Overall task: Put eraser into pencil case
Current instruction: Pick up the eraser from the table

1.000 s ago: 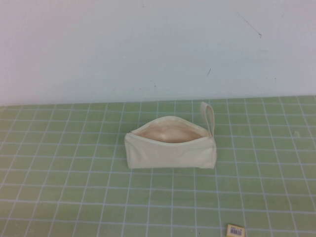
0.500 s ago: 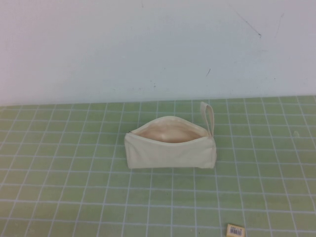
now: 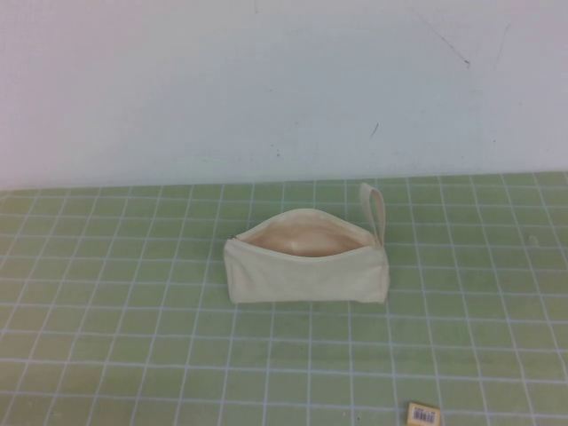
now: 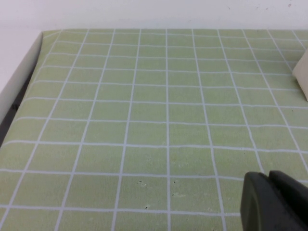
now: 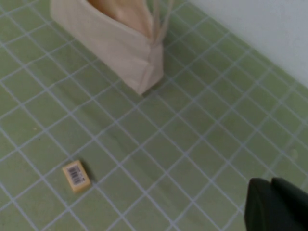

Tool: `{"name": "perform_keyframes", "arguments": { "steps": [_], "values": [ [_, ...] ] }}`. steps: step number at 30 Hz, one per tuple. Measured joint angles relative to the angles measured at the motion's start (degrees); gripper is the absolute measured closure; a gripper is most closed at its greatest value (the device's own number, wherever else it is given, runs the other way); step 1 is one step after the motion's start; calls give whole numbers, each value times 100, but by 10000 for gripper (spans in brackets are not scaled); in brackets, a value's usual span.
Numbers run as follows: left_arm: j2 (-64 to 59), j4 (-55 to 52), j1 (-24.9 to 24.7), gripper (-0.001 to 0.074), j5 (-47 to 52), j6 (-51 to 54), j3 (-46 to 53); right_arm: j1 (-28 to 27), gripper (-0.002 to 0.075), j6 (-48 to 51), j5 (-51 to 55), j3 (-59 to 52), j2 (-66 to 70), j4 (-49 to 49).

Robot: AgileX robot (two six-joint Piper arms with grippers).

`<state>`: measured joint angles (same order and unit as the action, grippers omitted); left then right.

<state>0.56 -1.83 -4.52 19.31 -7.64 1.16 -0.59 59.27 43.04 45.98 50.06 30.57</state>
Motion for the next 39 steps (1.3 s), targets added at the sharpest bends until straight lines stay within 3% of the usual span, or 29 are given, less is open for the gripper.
{"name": "perform_keyframes", "arguments": {
  "steps": [4, 8, 17, 20, 25, 27, 31, 39],
  "values": [
    [0, 0, 0, 736, 0, 0, 0, 54, 727, 1121, -118, 25, 991, 901],
    [0, 0, 0, 736, 0, 0, 0, 559, 727, 1431, -297, 38, 1855, 963],
    [0, 0, 0, 736, 0, 0, 0, 2474, 722, 826, -1069, 38, 3218, -481],
    [0, 0, 0, 736, 0, 0, 0, 2707, 639, 395, -1155, 66, 3554, -824],
    [0, 0, 0, 736, 0, 0, 0, 2791, 335, 239, -1164, 157, 4005, -826],
    [0, 0, 0, 736, 0, 0, 0, 2791, 262, 239, -1168, 201, 4176, -824],
    [0, 0, 0, 736, 0, 0, 0, 2791, 209, 231, -1296, 221, 4603, -753],
    [0, 0, 0, 736, 0, 0, 0, 2791, 202, 231, -1800, 235, 5089, -484]
  ]
}}
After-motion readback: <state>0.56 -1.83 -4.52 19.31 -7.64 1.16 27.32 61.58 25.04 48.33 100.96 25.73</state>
